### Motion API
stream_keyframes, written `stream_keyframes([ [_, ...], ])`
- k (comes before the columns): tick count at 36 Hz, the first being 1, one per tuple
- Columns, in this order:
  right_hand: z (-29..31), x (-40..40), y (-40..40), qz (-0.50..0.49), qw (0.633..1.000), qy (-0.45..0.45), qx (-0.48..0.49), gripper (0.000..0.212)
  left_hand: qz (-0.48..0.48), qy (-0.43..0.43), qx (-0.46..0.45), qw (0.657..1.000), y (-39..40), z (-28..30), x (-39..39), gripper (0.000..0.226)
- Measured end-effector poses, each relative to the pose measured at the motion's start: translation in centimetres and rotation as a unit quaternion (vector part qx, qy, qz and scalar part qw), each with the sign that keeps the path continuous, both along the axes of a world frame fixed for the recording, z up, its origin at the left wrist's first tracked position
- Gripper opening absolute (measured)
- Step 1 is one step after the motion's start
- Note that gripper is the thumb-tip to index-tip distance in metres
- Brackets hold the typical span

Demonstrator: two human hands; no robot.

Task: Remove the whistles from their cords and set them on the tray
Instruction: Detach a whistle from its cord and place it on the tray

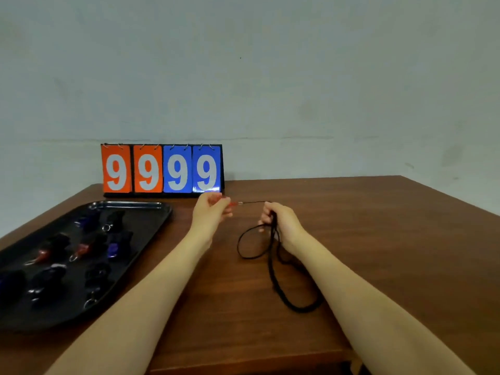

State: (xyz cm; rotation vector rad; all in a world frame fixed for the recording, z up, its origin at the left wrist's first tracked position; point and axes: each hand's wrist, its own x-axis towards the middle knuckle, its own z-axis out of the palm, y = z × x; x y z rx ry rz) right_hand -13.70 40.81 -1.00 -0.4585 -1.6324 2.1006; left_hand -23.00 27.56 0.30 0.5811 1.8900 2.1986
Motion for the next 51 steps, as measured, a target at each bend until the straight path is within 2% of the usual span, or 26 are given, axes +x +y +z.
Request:
stream_keyframes([
  [3, 1.1, 0.5, 1.1, -0.013, 0.985, 0.064, -0.162, 0.035, 0.014, 0.105, -0.103, 0.989, 0.0, -0.3, -1.1, 0.023],
  [5, 1.6, 0.8, 1.3, -0.044, 0.979, 0.078, -0.182, 0.036, 0.007, 0.179, -0.190, 0.965, 0.0, -0.5, -1.2, 0.024],
  [8, 1.3, 0.9, 1.1, -0.085, 0.987, 0.051, -0.123, 0.034, -0.036, 0.285, -0.321, 0.902, -0.1, -1.0, -0.7, 0.032],
  [10, 1.2, 0.9, 0.8, -0.093, 0.993, 0.019, -0.066, 0.031, -0.063, 0.343, -0.377, 0.858, -0.1, -1.0, -0.2, 0.038],
  [13, 1.3, 0.6, 0.6, -0.105, 0.994, 0.001, 0.016, 0.027, -0.101, 0.370, -0.422, 0.822, -0.3, -0.8, 0.1, 0.028],
  [15, 1.4, 0.7, 0.8, -0.115, 0.993, 0.012, 0.033, 0.025, -0.101, 0.347, -0.405, 0.840, -0.3, -0.8, 0.1, 0.018],
  [19, 1.9, 1.2, 1.5, -0.140, 0.989, 0.049, -0.021, 0.025, -0.078, 0.269, -0.312, 0.908, -0.2, -0.6, -0.3, 0.008],
  [21, 1.9, 1.4, 1.9, -0.134, 0.987, 0.075, -0.054, 0.025, -0.079, 0.231, -0.245, 0.938, -0.3, -0.3, -0.1, 0.010],
  [23, 1.8, 1.5, 2.0, -0.120, 0.987, 0.088, -0.064, 0.025, -0.109, 0.139, -0.143, 0.974, -0.4, -0.1, 0.3, 0.015],
  [26, 1.7, 1.4, 1.9, -0.123, 0.991, 0.046, 0.005, 0.024, -0.178, 0.005, 0.018, 0.984, -0.4, 0.3, 0.9, 0.016],
  [28, 1.6, 1.4, 1.7, -0.135, 0.985, -0.004, 0.103, 0.025, -0.181, -0.076, 0.119, 0.973, -0.2, 0.7, 1.1, 0.015],
  [30, 1.3, 1.4, 1.5, -0.138, 0.963, -0.047, 0.229, 0.027, -0.166, -0.112, 0.172, 0.964, 0.0, 1.0, 1.2, 0.012],
  [33, 1.0, 1.4, 1.1, -0.117, 0.895, -0.074, 0.423, 0.031, -0.105, -0.091, 0.158, 0.978, 0.0, 0.9, 0.9, 0.021],
  [35, 0.8, 1.3, 0.6, -0.079, 0.851, -0.080, 0.514, 0.030, -0.050, -0.071, 0.132, 0.988, -0.2, 0.5, 0.1, 0.022],
  [39, 0.5, 1.1, -0.7, -0.010, 0.773, -0.093, 0.627, 0.029, 0.041, 0.028, 0.014, 0.999, -0.4, -0.3, -1.1, 0.015],
  [41, 0.5, 1.1, -1.4, 0.000, 0.732, -0.087, 0.676, 0.028, 0.043, 0.032, 0.013, 0.998, -0.2, -0.5, -1.3, 0.010],
  [43, 0.5, 1.1, -2.0, 0.007, 0.708, -0.071, 0.702, 0.028, 0.024, 0.017, 0.033, 0.999, 0.0, -0.7, -1.4, 0.009],
  [45, 0.5, 1.2, -2.6, 0.022, 0.715, -0.038, 0.698, 0.027, -0.002, -0.006, 0.053, 0.999, 0.3, -0.8, -1.5, 0.015],
  [47, 0.8, 1.4, -3.1, 0.030, 0.738, -0.001, 0.674, 0.025, -0.014, -0.012, 0.038, 0.999, 0.6, -1.0, -1.7, 0.023],
  [49, 1.0, 1.6, -3.3, 0.014, 0.760, 0.026, 0.650, 0.025, -0.021, 0.018, -0.005, 1.000, 0.6, -1.3, -1.8, 0.023],
  [51, 1.2, 1.9, -3.2, -0.018, 0.790, 0.050, 0.611, 0.027, -0.024, 0.089, -0.067, 0.993, 0.3, -1.4, -1.8, 0.023],
])
